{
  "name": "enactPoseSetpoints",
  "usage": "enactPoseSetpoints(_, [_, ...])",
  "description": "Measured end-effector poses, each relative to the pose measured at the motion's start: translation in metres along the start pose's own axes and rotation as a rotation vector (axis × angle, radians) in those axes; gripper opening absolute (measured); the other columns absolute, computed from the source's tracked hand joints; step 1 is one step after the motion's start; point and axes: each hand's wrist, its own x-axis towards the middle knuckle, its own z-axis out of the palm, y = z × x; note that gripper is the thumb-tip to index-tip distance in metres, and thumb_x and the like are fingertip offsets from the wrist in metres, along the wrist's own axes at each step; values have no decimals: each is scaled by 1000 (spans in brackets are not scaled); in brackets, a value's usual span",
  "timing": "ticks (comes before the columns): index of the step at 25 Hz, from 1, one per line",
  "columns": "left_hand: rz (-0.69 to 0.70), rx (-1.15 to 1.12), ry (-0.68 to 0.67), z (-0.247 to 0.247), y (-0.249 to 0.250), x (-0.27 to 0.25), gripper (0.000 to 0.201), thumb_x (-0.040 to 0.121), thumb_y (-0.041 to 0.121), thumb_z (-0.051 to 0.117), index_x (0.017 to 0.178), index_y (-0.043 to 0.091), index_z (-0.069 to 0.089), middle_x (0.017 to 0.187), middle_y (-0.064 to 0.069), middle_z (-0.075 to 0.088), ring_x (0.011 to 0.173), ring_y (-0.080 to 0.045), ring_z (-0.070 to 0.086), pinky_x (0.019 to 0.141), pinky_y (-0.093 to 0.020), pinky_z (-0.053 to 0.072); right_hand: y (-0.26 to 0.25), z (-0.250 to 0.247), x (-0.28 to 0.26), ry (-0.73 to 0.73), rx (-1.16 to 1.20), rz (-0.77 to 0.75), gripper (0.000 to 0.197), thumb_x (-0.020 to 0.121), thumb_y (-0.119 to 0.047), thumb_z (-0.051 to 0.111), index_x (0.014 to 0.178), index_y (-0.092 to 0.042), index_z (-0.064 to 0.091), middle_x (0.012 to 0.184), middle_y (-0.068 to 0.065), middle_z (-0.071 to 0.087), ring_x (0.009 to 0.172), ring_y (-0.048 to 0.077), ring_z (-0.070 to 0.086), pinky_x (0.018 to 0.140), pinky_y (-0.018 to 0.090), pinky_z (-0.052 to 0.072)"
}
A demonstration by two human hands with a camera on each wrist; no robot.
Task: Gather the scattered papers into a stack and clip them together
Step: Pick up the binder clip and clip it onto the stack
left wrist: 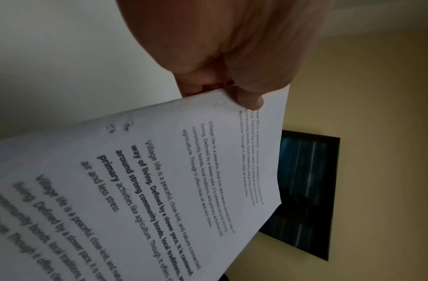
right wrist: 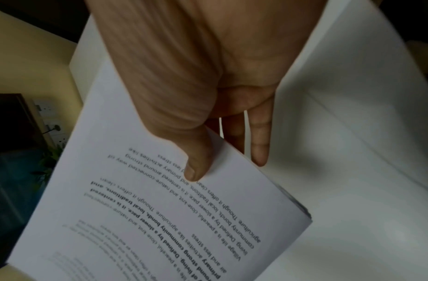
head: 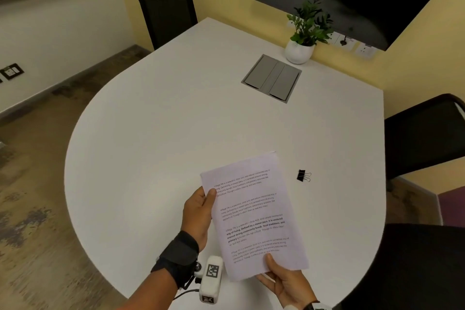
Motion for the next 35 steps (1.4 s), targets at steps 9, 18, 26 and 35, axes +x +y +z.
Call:
enactPoseSetpoints(9, [179, 192, -32, 41, 11, 3, 19, 106, 21, 59, 103, 25, 77, 96, -6, 82, 86, -24, 76, 78, -41, 63, -36, -53, 22, 157, -125, 7, 49, 80, -23, 82, 123, -1, 71, 118, 21, 78, 109, 40, 73, 102, 52, 57])
enactPoseSetpoints(18, [475, 683, -76, 71, -5, -4, 22, 102, 1, 60, 100, 19, 73, 88, 28, 75, 81, 9, 68, 71, -2, 46, -144, -124, 148, 397, -111, -136, 16, 94, -13, 77, 106, -3, 72, 119, 25, 74, 108, 38, 72, 94, 47, 60])
enactPoseSetpoints(26, [431, 787, 81, 99, -18, -9, 24, 102, 4, 60, 102, 23, 75, 94, 29, 75, 86, 9, 69, 68, 0, 46, -237, -132, 278, 476, -265, -131, 28, 84, -31, 84, 100, -11, 71, 109, 16, 74, 101, 30, 73, 83, 44, 66])
enactPoseSetpoints(35, [386, 837, 102, 117, -27, 0, 22, 102, 6, 59, 103, 23, 74, 89, 33, 74, 84, 9, 68, 65, -1, 47, -251, -124, 302, 477, -414, -109, 25, 93, -21, 75, 81, 0, 74, 96, 24, 79, 73, 31, 73, 77, 47, 67])
